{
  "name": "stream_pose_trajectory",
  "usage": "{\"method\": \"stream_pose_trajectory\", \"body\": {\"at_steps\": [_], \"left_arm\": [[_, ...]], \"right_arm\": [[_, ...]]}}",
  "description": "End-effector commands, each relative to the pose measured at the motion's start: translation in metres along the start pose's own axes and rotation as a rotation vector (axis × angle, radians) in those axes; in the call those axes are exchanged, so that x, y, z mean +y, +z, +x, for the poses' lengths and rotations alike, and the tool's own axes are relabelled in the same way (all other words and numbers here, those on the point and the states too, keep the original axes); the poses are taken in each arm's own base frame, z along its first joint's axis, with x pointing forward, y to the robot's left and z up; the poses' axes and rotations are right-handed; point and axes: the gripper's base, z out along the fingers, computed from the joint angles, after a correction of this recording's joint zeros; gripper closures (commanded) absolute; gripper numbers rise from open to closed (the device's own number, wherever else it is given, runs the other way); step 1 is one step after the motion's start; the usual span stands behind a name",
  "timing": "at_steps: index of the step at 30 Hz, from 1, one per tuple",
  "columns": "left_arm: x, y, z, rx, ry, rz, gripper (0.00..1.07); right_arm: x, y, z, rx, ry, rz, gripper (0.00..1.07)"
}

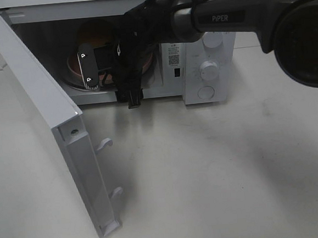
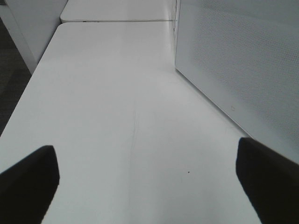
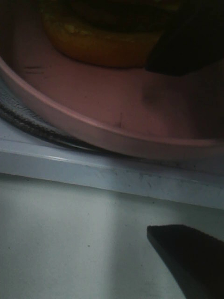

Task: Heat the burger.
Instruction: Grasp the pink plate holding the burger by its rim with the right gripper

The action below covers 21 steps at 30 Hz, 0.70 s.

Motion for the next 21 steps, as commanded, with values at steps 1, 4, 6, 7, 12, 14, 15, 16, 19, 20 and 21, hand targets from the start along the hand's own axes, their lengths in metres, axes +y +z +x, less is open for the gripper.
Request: {"method": "stream_pose_trajectory", "body": {"at_steps": [1,4,6,7,12,14,15,16,19,20,21], "left_arm": [[0.0,-0.003,0.002,-0.025,0.0,-0.003,0.09],[0.0,-0.003,0.002,-0.025,0.0,-0.003,0.09],[0.0,-0.003,0.002,-0.025,0.0,-0.003,0.09],[0.0,-0.003,0.002,-0.025,0.0,-0.003,0.09],[0.0,-0.003,0.002,-0.025,0.0,-0.003,0.09],[0.0,-0.003,0.002,-0.025,0.0,-0.003,0.09],[0.0,-0.003,0.002,-0.025,0.0,-0.003,0.09],[0.0,-0.003,0.002,-0.025,0.0,-0.003,0.09],[0.0,-0.003,0.002,-0.025,0.0,-0.003,0.09],[0.0,-0.003,0.002,-0.025,0.0,-0.003,0.09],[0.0,-0.003,0.002,-0.025,0.0,-0.003,0.09]], "right_arm": [[-0.004,0.001,-0.001,0.006,0.014,-0.008,0.25],[-0.007,0.005,-0.001,0.007,0.016,-0.004,0.26],[-0.012,0.008,0.001,-0.003,0.04,0.006,0.27],[-0.012,0.008,0.001,-0.003,0.04,0.006,0.27],[-0.011,0.014,0.003,0.005,0.047,-0.011,0.33],[-0.008,0.02,0.007,0.003,0.063,-0.031,0.46],[-0.008,0.02,0.007,0.003,0.063,-0.031,0.46],[-0.006,0.023,0.007,0.004,0.063,-0.035,0.51],[-0.005,0.024,0.008,0.005,0.061,-0.037,0.79],[-0.005,0.024,0.008,0.005,0.061,-0.037,0.88],[-0.005,0.024,0.008,0.005,0.061,-0.037,0.88]]}}
